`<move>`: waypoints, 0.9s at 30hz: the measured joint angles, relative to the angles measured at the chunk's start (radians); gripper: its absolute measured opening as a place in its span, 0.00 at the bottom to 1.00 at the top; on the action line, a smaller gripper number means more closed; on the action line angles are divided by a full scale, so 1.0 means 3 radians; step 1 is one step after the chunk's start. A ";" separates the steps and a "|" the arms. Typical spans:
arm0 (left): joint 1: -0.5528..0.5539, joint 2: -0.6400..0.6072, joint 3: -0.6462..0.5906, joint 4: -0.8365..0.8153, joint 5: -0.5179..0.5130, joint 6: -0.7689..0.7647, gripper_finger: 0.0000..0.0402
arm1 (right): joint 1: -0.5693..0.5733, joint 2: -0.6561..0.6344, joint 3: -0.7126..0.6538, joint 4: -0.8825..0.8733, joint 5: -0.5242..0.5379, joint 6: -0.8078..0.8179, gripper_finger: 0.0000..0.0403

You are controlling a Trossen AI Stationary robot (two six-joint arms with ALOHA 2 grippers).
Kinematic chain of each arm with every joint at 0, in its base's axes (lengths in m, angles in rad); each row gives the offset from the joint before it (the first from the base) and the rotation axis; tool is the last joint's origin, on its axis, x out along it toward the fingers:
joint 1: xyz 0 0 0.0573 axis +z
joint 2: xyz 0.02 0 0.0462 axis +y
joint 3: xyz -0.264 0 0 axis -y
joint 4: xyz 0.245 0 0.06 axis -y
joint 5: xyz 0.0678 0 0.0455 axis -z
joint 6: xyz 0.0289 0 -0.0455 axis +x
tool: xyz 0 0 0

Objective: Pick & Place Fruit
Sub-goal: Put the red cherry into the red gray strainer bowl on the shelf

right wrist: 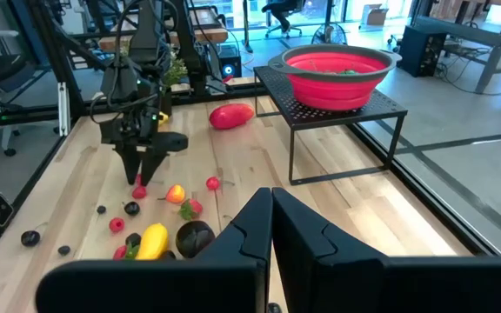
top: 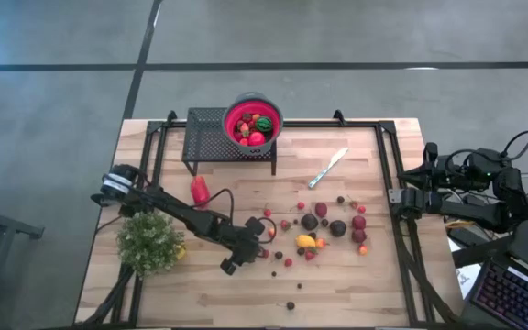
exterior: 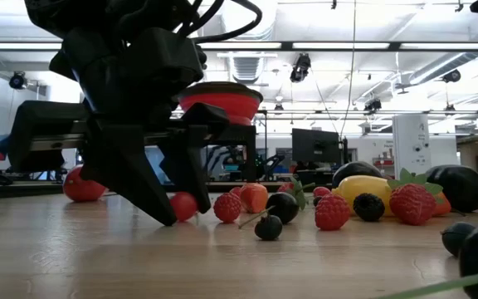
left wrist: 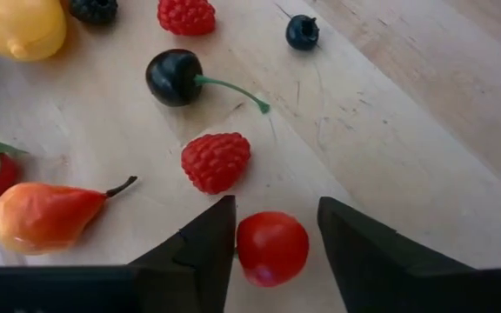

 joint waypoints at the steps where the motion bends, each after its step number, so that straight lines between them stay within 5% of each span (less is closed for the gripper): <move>1: 0.0000 0.0000 0.0000 -0.0002 0.0005 0.0000 0.41 | -0.0001 0.0001 0.0000 0.0000 0.0000 0.0005 0.02; 9: 0.0001 0.0000 0.0000 -0.0010 0.0006 0.0000 0.29 | -0.0001 0.0001 0.0001 0.0000 0.0000 0.0000 0.02; 18: 0.0001 0.0001 0.0021 -0.0021 -0.0014 -0.0007 0.34 | -0.0001 0.0001 0.0000 0.0001 0.0000 -0.0001 0.02; 27: 0.0039 -0.0157 0.0274 -0.0264 -0.0159 -0.0093 0.28 | -0.0001 0.0001 0.0000 0.0000 0.0000 0.0000 0.02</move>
